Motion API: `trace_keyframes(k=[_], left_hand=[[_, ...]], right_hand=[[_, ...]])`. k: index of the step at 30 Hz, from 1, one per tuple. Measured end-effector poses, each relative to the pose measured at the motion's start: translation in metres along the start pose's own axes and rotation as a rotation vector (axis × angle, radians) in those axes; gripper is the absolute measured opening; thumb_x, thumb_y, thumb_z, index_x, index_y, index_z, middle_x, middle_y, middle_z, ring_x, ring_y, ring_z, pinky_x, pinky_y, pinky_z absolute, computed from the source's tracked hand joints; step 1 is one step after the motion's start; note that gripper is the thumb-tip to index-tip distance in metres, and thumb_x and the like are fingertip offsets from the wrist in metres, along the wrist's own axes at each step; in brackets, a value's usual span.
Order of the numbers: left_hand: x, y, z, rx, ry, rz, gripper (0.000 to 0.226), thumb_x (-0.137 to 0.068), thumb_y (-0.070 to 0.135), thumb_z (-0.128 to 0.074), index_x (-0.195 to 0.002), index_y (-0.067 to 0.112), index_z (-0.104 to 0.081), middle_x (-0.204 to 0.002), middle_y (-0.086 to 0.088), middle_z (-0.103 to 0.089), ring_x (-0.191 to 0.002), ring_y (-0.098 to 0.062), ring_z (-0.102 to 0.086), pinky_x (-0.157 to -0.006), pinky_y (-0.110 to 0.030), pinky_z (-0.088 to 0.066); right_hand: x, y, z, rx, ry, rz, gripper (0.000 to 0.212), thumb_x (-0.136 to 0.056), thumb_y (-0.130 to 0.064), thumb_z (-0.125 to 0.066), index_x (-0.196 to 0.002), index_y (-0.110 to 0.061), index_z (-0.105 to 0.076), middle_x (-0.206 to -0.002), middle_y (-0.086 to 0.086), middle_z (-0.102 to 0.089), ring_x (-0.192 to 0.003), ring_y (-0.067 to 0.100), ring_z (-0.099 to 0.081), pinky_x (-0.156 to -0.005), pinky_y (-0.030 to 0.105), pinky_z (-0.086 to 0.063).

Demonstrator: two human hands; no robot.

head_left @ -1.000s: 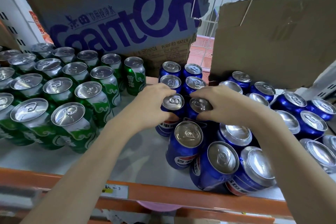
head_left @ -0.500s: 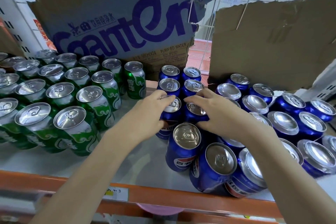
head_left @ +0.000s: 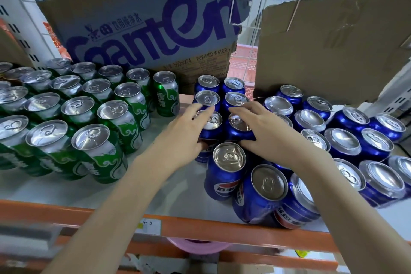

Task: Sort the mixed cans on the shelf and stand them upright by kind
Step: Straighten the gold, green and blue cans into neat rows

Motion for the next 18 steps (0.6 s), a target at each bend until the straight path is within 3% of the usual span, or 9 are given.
trace_keyframes(k=[2, 3, 6, 8, 13, 15, 18], left_hand=[[0.007, 0.004, 0.010, 0.017, 0.033, 0.005, 0.087, -0.086, 0.020, -0.062, -0.149, 0.033, -0.003, -0.150, -0.002, -0.016, -0.130, -0.022, -0.035, -0.103, -0.033, -0.035], [0.012, 0.008, 0.018, 0.041, 0.089, -0.003, 0.082, -0.087, 0.024, -0.061, -0.149, 0.031, -0.008, -0.146, -0.002, -0.023, -0.127, -0.020, -0.037, -0.101, -0.029, -0.034], [0.026, 0.024, 0.041, 0.144, 0.245, -0.052, 0.056, -0.088, 0.040, -0.057, -0.138, 0.024, -0.041, -0.126, 0.000, -0.046, -0.113, -0.014, -0.046, -0.089, -0.018, -0.032], [0.030, 0.039, 0.039, 0.202, 0.195, -0.091, 0.057, -0.082, 0.051, -0.055, -0.131, 0.022, -0.050, -0.120, 0.003, -0.050, -0.110, -0.012, -0.048, -0.089, -0.021, -0.036], [0.039, 0.055, -0.004, 0.147, -0.114, -0.122, 0.074, -0.076, 0.055, -0.065, -0.138, 0.025, -0.039, -0.128, 0.001, -0.047, -0.119, -0.017, -0.045, -0.095, -0.026, -0.035], [0.041, 0.049, -0.005, 0.174, -0.108, -0.102, 0.075, -0.077, 0.049, -0.069, -0.141, 0.025, -0.037, -0.131, 0.001, -0.048, -0.121, -0.018, -0.044, -0.098, -0.028, -0.034], [0.048, 0.043, 0.004, 0.181, -0.036, -0.104, 0.074, -0.076, 0.044, -0.072, -0.140, 0.022, -0.041, -0.132, 0.000, -0.052, -0.123, -0.018, -0.045, -0.100, -0.031, -0.034]], right_hand=[[0.010, -0.001, 0.011, -0.056, 0.056, -0.027, 0.069, -0.088, -0.032, -0.061, -0.146, -0.025, -0.025, -0.145, 0.001, -0.033, -0.126, 0.020, -0.041, -0.090, 0.017, -0.028], [0.017, 0.000, 0.017, -0.070, 0.089, -0.055, 0.066, -0.088, -0.037, -0.060, -0.145, -0.024, -0.028, -0.142, 0.001, -0.038, -0.123, 0.018, -0.043, -0.087, 0.016, -0.027], [0.043, -0.001, 0.035, -0.056, 0.176, -0.125, 0.049, -0.088, -0.040, -0.058, -0.133, -0.023, -0.048, -0.119, 0.000, -0.056, -0.102, 0.016, -0.052, -0.079, 0.018, -0.033], [0.059, -0.008, 0.039, -0.038, 0.183, -0.150, 0.041, -0.088, -0.039, -0.058, -0.124, -0.021, -0.056, -0.100, -0.005, -0.057, -0.085, 0.012, -0.050, -0.075, 0.024, -0.038], [0.092, -0.020, 0.023, 0.061, 0.064, -0.291, 0.035, -0.090, -0.044, -0.052, -0.117, -0.022, -0.055, -0.097, -0.009, -0.054, -0.080, 0.011, -0.046, -0.067, 0.028, -0.039], [0.100, -0.026, 0.018, 0.078, 0.037, -0.342, 0.033, -0.089, -0.046, -0.050, -0.109, -0.020, -0.056, -0.098, -0.007, -0.055, -0.084, 0.017, -0.052, -0.068, 0.031, -0.044], [0.101, -0.035, 0.013, 0.167, 0.027, -0.410, 0.046, -0.085, -0.059, -0.048, -0.110, -0.020, -0.054, -0.104, -0.001, -0.055, -0.088, 0.021, -0.055, -0.065, 0.031, -0.046]])
Point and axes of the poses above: each hand's wrist, its own x-axis away from the middle knuckle, its own z-axis out of the back of the hand, y = z × x, the point moved 7 cm from there along -x, towards the middle knuckle
